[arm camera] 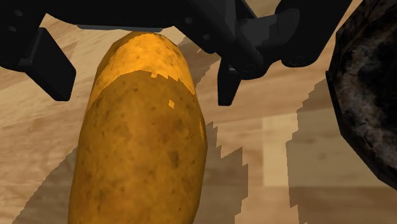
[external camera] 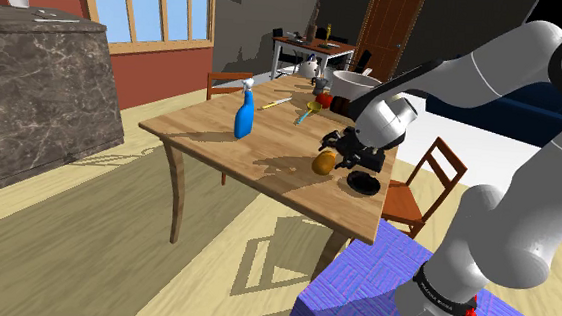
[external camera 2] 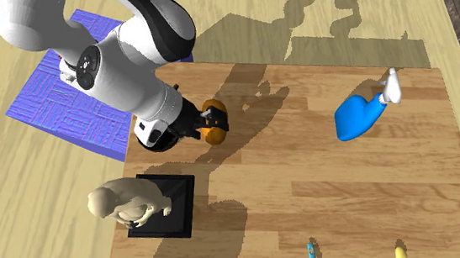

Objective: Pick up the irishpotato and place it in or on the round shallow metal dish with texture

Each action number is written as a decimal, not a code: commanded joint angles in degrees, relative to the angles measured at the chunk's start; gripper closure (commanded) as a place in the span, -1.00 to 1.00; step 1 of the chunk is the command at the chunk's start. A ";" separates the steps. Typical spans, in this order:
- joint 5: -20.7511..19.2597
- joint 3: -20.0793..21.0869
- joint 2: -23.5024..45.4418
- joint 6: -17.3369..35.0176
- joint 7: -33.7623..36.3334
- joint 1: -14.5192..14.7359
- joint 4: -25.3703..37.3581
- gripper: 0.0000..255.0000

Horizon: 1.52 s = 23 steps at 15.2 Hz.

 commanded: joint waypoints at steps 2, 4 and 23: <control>0.04 -0.01 0.02 0.00 -0.03 0.02 0.02 -1.00; 0.04 -0.01 0.02 0.00 -0.03 0.02 0.02 1.00; -23.92 9.47 -8.04 -4.28 21.38 -12.47 -1.85 1.00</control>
